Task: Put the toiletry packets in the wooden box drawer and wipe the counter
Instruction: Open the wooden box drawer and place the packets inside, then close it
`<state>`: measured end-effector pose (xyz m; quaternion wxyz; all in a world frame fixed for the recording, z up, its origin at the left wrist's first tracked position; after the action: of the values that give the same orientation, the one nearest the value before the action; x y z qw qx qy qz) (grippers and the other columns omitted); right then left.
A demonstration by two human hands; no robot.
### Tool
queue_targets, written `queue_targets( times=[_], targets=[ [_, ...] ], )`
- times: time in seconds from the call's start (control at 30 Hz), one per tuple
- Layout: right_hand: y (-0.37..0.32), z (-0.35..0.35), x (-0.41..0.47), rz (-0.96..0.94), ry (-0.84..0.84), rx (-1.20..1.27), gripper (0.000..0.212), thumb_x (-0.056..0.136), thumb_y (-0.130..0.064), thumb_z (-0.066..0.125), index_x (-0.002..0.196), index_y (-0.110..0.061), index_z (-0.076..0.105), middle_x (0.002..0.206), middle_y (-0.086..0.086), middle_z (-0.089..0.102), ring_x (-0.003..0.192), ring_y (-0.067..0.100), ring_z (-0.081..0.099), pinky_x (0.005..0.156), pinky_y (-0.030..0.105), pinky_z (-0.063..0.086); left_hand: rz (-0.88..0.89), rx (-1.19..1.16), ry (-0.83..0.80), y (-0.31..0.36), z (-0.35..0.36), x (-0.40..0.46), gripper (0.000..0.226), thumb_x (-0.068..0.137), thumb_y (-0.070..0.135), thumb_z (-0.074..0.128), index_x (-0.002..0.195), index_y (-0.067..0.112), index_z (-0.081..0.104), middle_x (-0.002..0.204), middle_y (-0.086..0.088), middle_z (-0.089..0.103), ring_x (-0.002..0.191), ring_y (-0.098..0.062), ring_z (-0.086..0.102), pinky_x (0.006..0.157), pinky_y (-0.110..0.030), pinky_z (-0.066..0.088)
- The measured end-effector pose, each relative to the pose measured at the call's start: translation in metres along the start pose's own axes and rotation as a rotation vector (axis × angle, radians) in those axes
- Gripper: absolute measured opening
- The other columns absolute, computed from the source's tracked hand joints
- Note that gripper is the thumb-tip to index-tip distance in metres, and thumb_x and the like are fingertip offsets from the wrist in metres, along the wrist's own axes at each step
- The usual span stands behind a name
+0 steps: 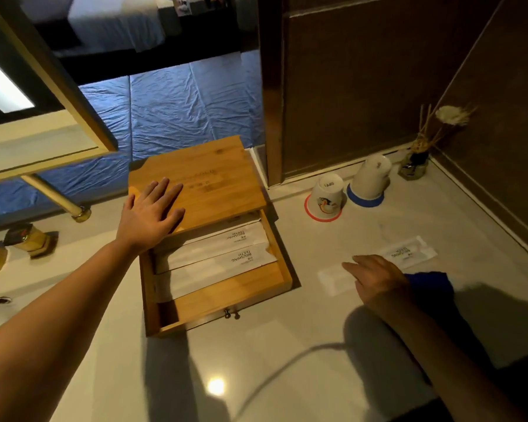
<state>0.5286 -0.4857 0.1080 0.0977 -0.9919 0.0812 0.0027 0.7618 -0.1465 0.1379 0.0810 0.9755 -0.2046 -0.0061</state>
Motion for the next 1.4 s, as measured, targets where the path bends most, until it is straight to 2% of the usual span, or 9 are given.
queue_targets(
  times=[0.1,0.3,0.47,0.6,0.77,0.93,1.03,1.27,1.4],
  targets=[
    [0.012,0.015,0.007,0.026,-0.083,-0.056,0.040,0.092,-0.015,0.049,0.131,-0.022,0.049,0.137,0.003,0.052,0.124,0.021,0.045,0.105,0.031,0.036,0.007,0.028,0.005,0.000,0.001,0.002,0.064,0.087,0.063,0.019,0.146,0.041,0.015,0.160,0.003,0.013,0.147,-0.020,0.010,0.115,-0.051,0.007],
    [0.013,0.015,0.019,0.039,-0.069,-0.103,0.023,0.092,-0.021,0.049,0.114,-0.021,0.057,0.117,0.002,0.062,0.108,0.019,0.052,0.090,0.025,0.040,0.001,0.022,0.004,-0.001,0.002,0.001,0.062,0.087,0.063,0.020,0.146,0.042,0.014,0.160,0.003,0.013,0.147,-0.019,0.009,0.115,-0.052,0.005],
    [-0.012,-0.048,0.019,0.060,0.239,0.102,0.013,0.072,-0.001,0.074,0.084,-0.005,0.070,0.080,0.014,0.071,0.075,0.033,0.066,0.068,0.040,0.055,0.003,0.006,0.021,0.000,0.001,0.002,0.062,0.087,0.062,0.021,0.145,0.042,0.017,0.159,0.003,0.015,0.147,-0.020,0.010,0.115,-0.052,0.006],
    [-0.115,-0.106,0.012,-0.232,0.466,0.159,0.015,0.070,-0.010,0.072,0.085,-0.007,0.072,0.079,0.012,0.072,0.074,0.026,0.068,0.064,0.035,0.057,0.001,0.013,0.016,-0.003,0.003,0.003,0.060,0.088,0.062,0.022,0.145,0.044,0.017,0.159,0.003,0.015,0.147,-0.019,0.009,0.115,-0.053,0.006],
    [-0.229,-0.082,0.005,-0.569,0.251,0.178,0.021,0.074,-0.018,0.069,0.094,-0.015,0.066,0.090,0.005,0.069,0.083,0.018,0.063,0.067,0.029,0.057,-0.003,0.020,0.033,0.001,0.003,0.003,0.061,0.087,0.063,0.022,0.144,0.043,0.020,0.159,0.002,0.017,0.147,-0.019,0.012,0.114,-0.055,0.010],
    [-0.280,-0.041,0.016,-0.629,0.078,0.122,0.023,0.061,-0.012,0.079,0.081,-0.015,0.068,0.076,0.004,0.066,0.070,0.019,0.061,0.052,0.027,0.049,-0.013,0.006,0.032,-0.001,0.001,0.002,0.062,0.086,0.062,0.022,0.144,0.041,0.022,0.159,0.002,0.017,0.147,-0.019,0.011,0.115,-0.054,0.008],
    [-0.303,-0.001,0.018,-0.701,-0.087,-0.015,0.026,0.074,-0.001,0.065,0.099,-0.007,0.062,0.099,0.012,0.061,0.093,0.029,0.054,0.068,0.037,0.046,-0.017,-0.010,0.034,-0.001,0.001,0.002,0.061,0.086,0.061,0.023,0.144,0.042,0.022,0.159,0.003,0.016,0.147,-0.018,0.010,0.115,-0.054,0.007],
    [-0.304,0.028,0.024,-0.603,-0.264,0.044,0.025,0.084,0.001,0.050,0.107,-0.005,0.057,0.111,0.016,0.056,0.107,0.033,0.047,0.076,0.040,0.042,-0.009,-0.031,0.034,-0.003,0.001,0.002,0.061,0.087,0.062,0.022,0.145,0.042,0.022,0.159,0.003,0.015,0.147,-0.018,0.009,0.115,-0.053,0.005],
    [-0.285,0.030,0.021,-0.498,-0.329,0.043,0.035,0.094,-0.034,0.043,0.119,-0.013,0.055,0.121,0.012,0.053,0.113,0.028,0.045,0.089,0.039,0.041,-0.008,-0.031,0.037,-0.002,0.001,0.002,0.061,0.087,0.061,0.023,0.145,0.041,0.022,0.159,0.003,0.015,0.147,-0.018,0.009,0.116,-0.053,0.006]
  ],
)
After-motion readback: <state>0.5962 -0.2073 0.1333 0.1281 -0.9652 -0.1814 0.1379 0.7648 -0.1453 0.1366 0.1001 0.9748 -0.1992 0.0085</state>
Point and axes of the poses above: each hand's wrist, its own x-axis towards the middle knuckle, its own z-axis out of the palm, y = z × x, the point moved 10 cm from there along x, towards the middle knuckle
